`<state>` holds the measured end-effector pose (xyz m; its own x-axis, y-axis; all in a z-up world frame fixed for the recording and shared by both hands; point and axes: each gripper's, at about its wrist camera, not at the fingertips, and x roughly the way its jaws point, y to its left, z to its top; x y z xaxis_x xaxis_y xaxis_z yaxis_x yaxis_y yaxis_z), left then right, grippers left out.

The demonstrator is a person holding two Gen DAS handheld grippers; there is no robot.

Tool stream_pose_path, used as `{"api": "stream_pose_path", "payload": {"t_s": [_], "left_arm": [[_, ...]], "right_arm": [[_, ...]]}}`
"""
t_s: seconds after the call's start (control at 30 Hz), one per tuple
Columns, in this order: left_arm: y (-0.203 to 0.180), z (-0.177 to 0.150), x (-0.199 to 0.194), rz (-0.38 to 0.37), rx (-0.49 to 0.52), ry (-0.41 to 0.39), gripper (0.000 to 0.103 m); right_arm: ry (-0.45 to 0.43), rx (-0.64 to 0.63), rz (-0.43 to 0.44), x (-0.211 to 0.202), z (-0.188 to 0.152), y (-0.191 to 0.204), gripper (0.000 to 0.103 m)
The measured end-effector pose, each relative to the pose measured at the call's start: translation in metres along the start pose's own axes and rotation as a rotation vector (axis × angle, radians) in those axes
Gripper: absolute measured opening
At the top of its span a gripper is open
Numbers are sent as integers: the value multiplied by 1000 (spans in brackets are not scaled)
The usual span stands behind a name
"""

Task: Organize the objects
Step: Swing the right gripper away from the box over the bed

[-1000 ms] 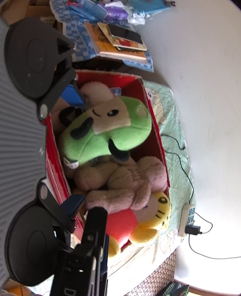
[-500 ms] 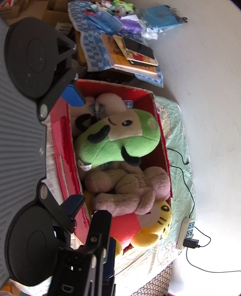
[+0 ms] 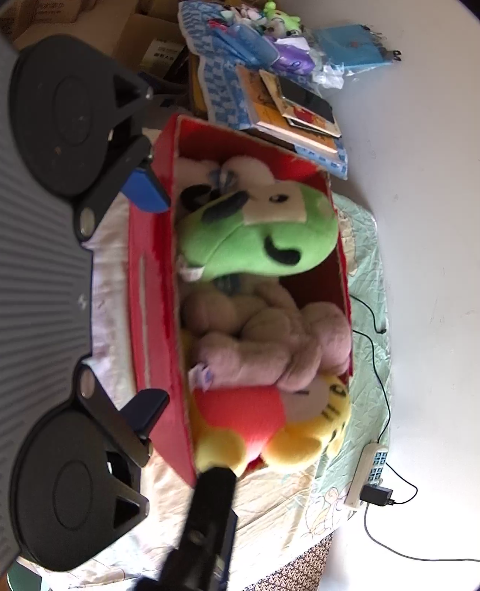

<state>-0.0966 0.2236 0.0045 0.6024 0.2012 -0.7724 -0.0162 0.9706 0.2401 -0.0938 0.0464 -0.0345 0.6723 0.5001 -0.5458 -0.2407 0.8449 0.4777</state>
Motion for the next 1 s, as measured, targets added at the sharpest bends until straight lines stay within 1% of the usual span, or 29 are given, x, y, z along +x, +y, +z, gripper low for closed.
{"api": "stream_pose_path", "payload": {"t_s": [0.07, 0.2, 0.4, 0.5, 0.7, 0.87, 1.0], "left_arm": [[-11, -7, -2, -14, -6, 7, 101], [-44, -18, -6, -53, 21, 32, 101], [-120, -29, -1, -105, 157, 80, 101], [-150, -26, 2, -122, 208, 88, 101], [-192, -17, 9, -164, 253, 103, 101], [-228, -8, 8, -190, 297, 89, 101], [-243, 6, 2, -200, 290, 49, 101]], "right_arm": [[-8, 4, -13, -9, -2, -12, 57], [-7, 16, -92, -23, -9, -39, 57], [35, 94, -207, -43, -19, -90, 57], [55, 145, -255, -55, -25, -117, 57], [41, 218, -365, -77, -28, -158, 57], [24, 262, -414, -92, -30, -179, 58], [-10, 274, -417, -103, -26, -187, 62]]}}
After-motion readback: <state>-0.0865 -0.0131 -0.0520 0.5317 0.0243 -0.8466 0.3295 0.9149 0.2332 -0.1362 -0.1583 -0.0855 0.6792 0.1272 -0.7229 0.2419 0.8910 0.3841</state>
